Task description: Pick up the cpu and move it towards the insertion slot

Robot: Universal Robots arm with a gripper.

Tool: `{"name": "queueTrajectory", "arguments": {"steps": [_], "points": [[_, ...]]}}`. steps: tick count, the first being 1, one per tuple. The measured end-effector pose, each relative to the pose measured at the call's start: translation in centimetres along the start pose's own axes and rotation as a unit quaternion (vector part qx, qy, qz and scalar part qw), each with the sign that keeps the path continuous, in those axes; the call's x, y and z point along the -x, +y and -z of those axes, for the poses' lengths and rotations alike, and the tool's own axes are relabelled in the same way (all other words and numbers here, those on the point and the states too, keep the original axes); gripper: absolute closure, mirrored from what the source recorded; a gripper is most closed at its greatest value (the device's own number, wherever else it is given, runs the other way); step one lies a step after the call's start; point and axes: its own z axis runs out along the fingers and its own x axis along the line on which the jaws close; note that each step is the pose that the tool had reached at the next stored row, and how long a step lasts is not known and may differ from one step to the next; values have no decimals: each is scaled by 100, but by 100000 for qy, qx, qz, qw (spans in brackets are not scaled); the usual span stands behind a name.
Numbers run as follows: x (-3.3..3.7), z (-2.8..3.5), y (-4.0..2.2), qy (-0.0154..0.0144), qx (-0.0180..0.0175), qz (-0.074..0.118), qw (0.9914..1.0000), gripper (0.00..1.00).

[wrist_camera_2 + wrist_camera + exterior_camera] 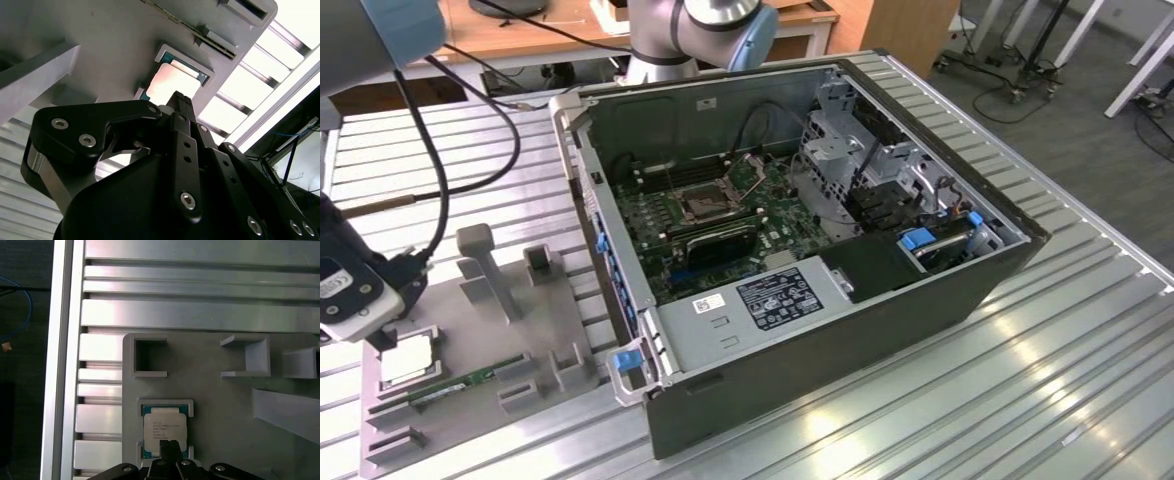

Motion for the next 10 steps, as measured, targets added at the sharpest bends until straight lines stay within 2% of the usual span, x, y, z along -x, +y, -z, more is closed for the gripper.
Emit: {"name": "queueTrajectory", "arguments": {"steps": [10], "points": [[-1, -37, -12, 11, -8, -2, 100000, 89]]}}
